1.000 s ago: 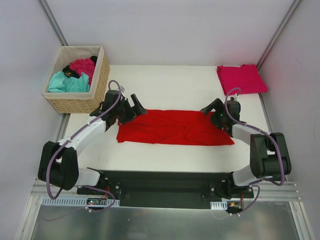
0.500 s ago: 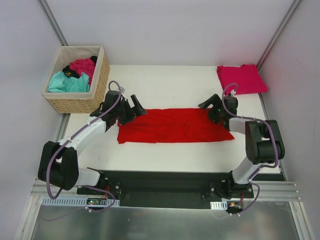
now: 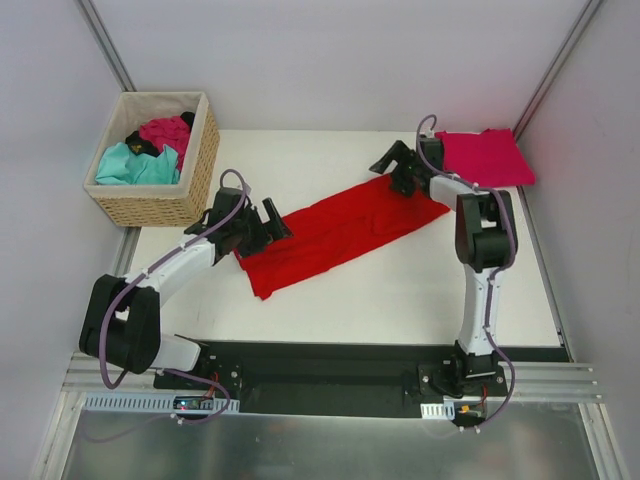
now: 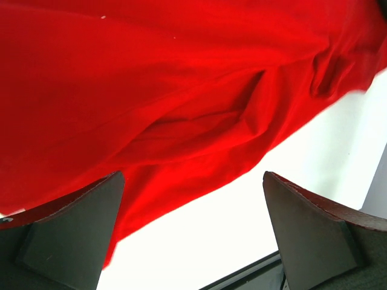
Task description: Fold and stack the t-shirts
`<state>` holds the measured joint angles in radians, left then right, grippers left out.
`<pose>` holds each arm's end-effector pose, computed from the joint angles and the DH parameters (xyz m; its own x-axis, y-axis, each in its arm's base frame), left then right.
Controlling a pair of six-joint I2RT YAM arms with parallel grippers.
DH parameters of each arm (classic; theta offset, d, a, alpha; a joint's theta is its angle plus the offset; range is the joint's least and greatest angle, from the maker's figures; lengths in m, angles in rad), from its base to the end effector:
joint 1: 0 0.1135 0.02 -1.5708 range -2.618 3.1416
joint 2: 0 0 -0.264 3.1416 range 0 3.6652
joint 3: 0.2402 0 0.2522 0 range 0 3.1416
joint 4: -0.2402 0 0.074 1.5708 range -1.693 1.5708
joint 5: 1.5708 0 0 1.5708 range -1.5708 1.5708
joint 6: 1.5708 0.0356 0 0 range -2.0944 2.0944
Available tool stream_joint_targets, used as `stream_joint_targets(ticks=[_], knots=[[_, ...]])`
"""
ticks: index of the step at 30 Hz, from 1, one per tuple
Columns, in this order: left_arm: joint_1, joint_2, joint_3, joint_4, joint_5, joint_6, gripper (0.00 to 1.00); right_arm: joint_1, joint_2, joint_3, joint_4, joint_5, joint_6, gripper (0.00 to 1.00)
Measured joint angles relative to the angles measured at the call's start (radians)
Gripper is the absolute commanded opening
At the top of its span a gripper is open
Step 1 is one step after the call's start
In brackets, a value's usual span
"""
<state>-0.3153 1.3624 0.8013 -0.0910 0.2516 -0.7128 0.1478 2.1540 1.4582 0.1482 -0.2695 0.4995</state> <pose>0.2738 -0.0986 0.2264 -0.7559 -0.4196 -0.5025 -0.0077 0.7732 -0.6341 0.4777 0.0807 0.1665 -0.6277 0.3733 -0.6831 -0.0753 0.8443 0.5306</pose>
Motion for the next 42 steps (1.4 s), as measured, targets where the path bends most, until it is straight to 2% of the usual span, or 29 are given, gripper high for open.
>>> stream_joint_targets(ticks=[9, 11, 12, 15, 19, 27, 30, 35, 42], knots=[[0.000, 0.027, 0.000, 0.000, 0.001, 0.007, 0.99, 0.144, 0.333, 0.557, -0.185, -0.131, -0.037, 0.96], [0.000, 0.027, 0.000, -0.001, 0.001, 0.007, 0.99, 0.154, 0.332, 0.559, -0.195, -0.137, -0.043, 0.96], [0.000, 0.027, 0.000, -0.001, 0.002, 0.007, 0.99, 0.160, 0.322, 0.541, -0.190, -0.137, -0.049, 0.96], [0.000, 0.024, -0.001, -0.002, 0.002, 0.007, 0.99, 0.163, 0.175, 0.336, -0.181, -0.112, -0.093, 0.96], [0.000, -0.019, -0.020, -0.003, 0.003, 0.008, 0.99, 0.144, -0.112, 0.108, -0.239, -0.071, -0.151, 0.96], [0.000, -0.221, -0.074, -0.043, 0.061, 0.030, 0.99, 0.147, -0.679, -0.164, -0.210, -0.047, -0.203, 0.96], [0.000, -0.280, -0.075, -0.077, 0.121, 0.048, 0.99, 0.167, -0.759, -0.250, -0.220, -0.038, -0.218, 0.96], [0.000, -0.364, -0.135, -0.135, 0.199, 0.052, 0.99, 0.177, -0.772, -0.355, -0.291, -0.020, -0.243, 0.96], [0.000, -0.401, -0.251, -0.196, 0.224, 0.033, 0.99, 0.177, -0.786, -0.376, -0.332, -0.007, -0.251, 0.96]])
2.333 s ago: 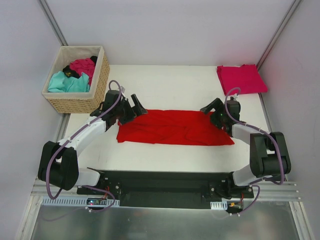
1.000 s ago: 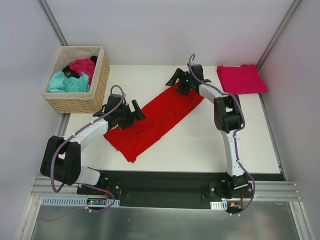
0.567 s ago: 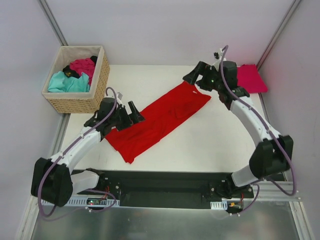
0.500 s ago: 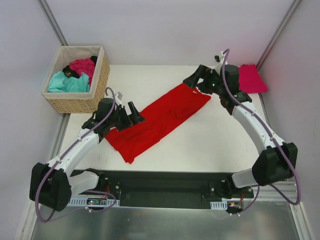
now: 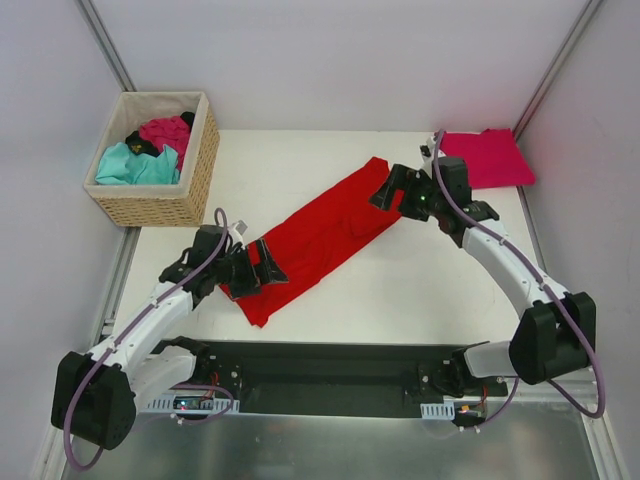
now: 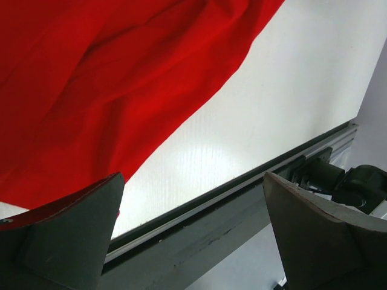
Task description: Fold and stack the t-shirts
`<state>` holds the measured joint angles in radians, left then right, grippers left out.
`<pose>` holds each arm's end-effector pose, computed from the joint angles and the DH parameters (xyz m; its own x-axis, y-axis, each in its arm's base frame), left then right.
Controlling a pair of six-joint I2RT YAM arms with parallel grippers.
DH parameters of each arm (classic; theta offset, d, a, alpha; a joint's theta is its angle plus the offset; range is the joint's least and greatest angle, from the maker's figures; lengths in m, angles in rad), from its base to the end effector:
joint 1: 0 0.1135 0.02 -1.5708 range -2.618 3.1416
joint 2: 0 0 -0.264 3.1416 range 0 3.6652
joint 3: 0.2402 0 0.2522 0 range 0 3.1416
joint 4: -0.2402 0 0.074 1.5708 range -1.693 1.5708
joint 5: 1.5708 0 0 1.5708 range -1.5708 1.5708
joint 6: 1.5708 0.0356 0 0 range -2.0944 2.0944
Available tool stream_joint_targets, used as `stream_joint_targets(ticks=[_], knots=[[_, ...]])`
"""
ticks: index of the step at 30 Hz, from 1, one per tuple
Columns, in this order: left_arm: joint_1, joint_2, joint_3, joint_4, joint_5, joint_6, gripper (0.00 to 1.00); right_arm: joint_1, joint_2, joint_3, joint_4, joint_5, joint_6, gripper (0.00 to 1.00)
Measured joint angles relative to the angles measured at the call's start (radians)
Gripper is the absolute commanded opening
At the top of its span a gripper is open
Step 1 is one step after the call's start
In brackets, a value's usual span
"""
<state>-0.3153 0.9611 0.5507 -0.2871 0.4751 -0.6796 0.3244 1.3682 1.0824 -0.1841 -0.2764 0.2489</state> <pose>0.1835 -0.0770 0.2194 -0.8578 -0.3081 -0.4115 0.0900 0.6982 -0.7102 0.2958 0.1097 0.3116 -0.5483 0.0657 -0.8337 -0.4150 0.8442 0.3394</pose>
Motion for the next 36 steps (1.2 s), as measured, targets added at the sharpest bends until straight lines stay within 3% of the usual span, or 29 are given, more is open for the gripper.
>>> stream_joint_targets(ticks=[21, 29, 36], knots=[[-0.037, 0.103, -0.125, 0.012, -0.013, -0.071, 0.99, 0.000, -0.086, -0.034, -0.010, 0.026, 0.000, 0.96], [-0.288, 0.259, -0.062, 0.094, -0.007, -0.122, 0.99, 0.000, -0.095, -0.034, -0.023, 0.034, 0.000, 0.96], [-0.590, 0.615, 0.241, 0.105, 0.008, -0.138, 0.99, -0.012, -0.093, -0.034, -0.057, 0.053, 0.000, 0.96]])
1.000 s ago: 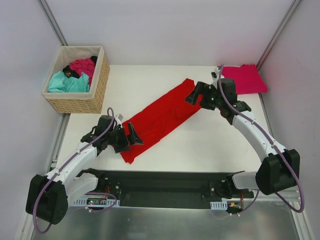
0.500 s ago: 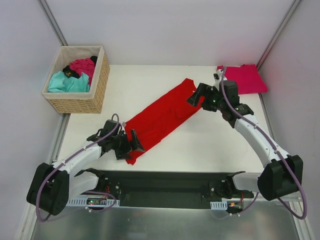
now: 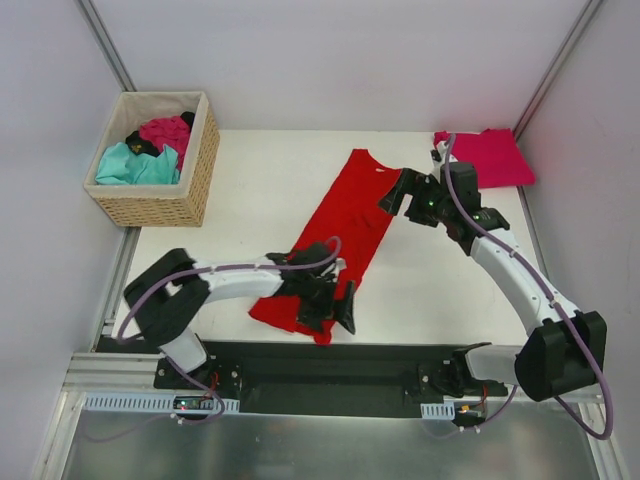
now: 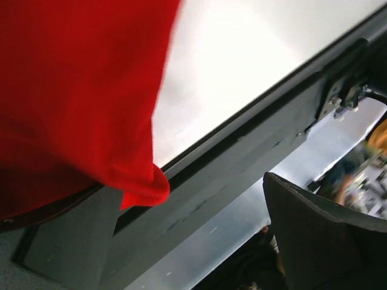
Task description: Fold and stack the t-shirts
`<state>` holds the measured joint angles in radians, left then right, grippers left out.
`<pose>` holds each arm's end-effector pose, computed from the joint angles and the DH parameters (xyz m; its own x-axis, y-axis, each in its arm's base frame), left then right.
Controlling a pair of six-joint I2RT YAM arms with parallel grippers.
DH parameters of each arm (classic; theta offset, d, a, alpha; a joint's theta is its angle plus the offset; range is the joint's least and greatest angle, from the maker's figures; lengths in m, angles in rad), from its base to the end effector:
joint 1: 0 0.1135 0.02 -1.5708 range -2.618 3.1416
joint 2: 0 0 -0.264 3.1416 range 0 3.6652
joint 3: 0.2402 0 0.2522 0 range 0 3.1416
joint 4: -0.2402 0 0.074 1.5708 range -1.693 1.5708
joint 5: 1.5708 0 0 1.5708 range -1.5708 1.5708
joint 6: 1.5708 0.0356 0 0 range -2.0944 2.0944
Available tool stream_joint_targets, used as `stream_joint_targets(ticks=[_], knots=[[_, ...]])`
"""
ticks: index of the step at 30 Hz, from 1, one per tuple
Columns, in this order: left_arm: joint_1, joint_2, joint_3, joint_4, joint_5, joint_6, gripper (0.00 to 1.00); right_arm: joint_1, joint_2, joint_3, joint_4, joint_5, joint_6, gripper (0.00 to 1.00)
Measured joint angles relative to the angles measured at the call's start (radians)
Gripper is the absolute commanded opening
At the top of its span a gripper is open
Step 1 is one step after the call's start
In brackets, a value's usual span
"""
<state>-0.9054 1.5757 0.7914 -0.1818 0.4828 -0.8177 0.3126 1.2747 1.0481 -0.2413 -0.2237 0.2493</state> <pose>0.1704 -0.2439 0.1601 -0.9746 0.1952 -0.1102 0.2174 0.7041 -0.6760 0.2756 0.0974 0.3204 -0.5364 0.0795 -0.8402 -0.3673 0.8744 0.3172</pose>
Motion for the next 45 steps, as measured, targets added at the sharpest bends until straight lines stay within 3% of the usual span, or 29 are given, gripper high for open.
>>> stream_joint_targets(ticks=[6, 13, 18, 23, 27, 31, 34, 45], knots=[[-0.152, 0.269, 0.317, 0.000, 0.035, 0.043, 0.99, -0.085, 0.000, 0.004, -0.058, 0.027, -0.003, 0.96], [-0.162, 0.457, 0.627, -0.044, 0.071, 0.103, 0.99, -0.153, 0.000, 0.072, -0.167, 0.063, -0.033, 0.96], [-0.165, 0.461, 0.743, -0.047, 0.067, 0.155, 0.99, -0.215, 0.000, 0.127, -0.190, 0.070, -0.049, 0.96], [-0.167, 0.275, 0.717, -0.073, 0.020, 0.220, 0.99, -0.254, 0.079, 0.144, -0.149, -0.003, -0.040, 0.96], [-0.130, -0.018, 0.631, -0.087, -0.043, 0.255, 0.99, -0.238, 0.249, 0.171, -0.082, -0.093, -0.021, 0.96], [0.033, -0.320, 0.520, -0.088, -0.086, 0.262, 0.99, -0.199, 0.465, 0.298, -0.057, -0.174, -0.008, 0.96], [0.169, -0.461, 0.427, -0.105, -0.134, 0.268, 0.99, -0.163, 0.605, 0.425, -0.028, -0.217, 0.011, 0.96], [0.294, -0.500, 0.185, -0.222, -0.179, 0.285, 0.99, -0.095, 0.873, 0.732, 0.089, -0.292, 0.103, 0.96]])
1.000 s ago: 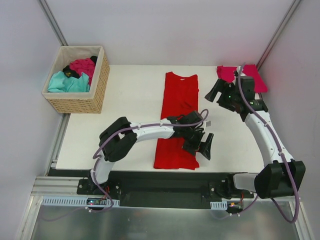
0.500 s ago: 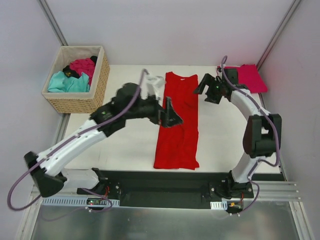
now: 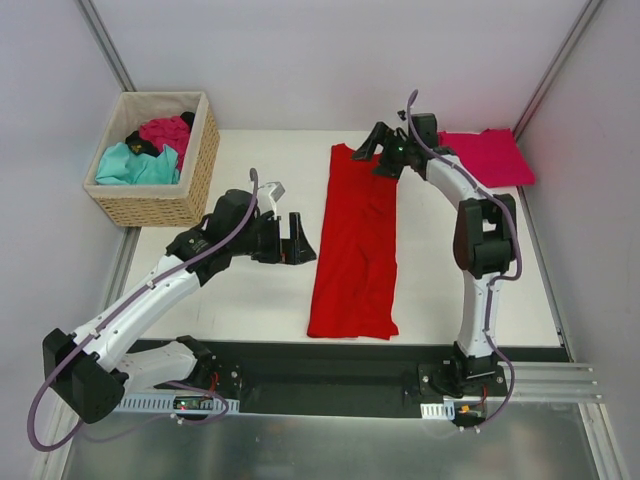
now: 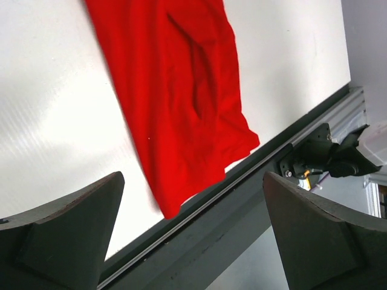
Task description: Fold and stack the t-shirts
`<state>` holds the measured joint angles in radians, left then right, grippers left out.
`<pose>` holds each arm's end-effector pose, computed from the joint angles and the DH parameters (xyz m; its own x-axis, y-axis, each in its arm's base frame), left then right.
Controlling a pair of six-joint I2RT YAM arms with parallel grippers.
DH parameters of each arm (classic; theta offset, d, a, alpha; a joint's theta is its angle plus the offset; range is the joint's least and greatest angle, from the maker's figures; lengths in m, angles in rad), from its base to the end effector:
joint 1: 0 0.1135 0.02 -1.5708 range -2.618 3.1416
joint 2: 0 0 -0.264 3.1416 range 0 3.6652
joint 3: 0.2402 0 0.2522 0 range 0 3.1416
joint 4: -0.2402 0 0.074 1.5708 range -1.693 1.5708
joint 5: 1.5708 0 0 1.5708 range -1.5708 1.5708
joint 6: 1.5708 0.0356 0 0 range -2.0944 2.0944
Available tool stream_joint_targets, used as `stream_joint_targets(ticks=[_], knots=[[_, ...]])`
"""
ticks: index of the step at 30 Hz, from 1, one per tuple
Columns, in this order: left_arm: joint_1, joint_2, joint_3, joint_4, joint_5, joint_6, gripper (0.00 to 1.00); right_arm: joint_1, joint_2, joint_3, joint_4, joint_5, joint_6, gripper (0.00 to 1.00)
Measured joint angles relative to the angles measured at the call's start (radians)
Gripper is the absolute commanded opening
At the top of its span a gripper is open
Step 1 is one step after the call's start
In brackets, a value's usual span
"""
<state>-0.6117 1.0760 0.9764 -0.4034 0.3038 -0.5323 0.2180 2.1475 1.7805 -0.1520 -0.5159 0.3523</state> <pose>0.1895 -0.1459 0.3291 -0.7270 -0.0815 -0.6817 0.4568 0.6839 -0.5689 0.4895 0.1264 0.2508 -0.6637 0.1604 -0.7306 -0.4020 0.7472 0.5293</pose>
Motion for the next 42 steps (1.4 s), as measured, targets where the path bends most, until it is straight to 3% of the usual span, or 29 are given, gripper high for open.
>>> stream_joint_targets(ticks=[10, 25, 42], knots=[[0.061, 0.019, -0.013, 0.003, 0.001, 0.000, 0.99, 0.077, 0.105, 0.002, 0.000, -0.002, 0.008, 0.96], [0.198, 0.051, -0.112, 0.086, 0.081, -0.007, 0.99, 0.074, 0.201, 0.039, 0.014, -0.007, 0.017, 0.96], [0.280, 0.149, -0.146, 0.170, 0.164, -0.037, 0.99, 0.093, 0.470, 0.457, 0.022, -0.025, 0.107, 0.96]])
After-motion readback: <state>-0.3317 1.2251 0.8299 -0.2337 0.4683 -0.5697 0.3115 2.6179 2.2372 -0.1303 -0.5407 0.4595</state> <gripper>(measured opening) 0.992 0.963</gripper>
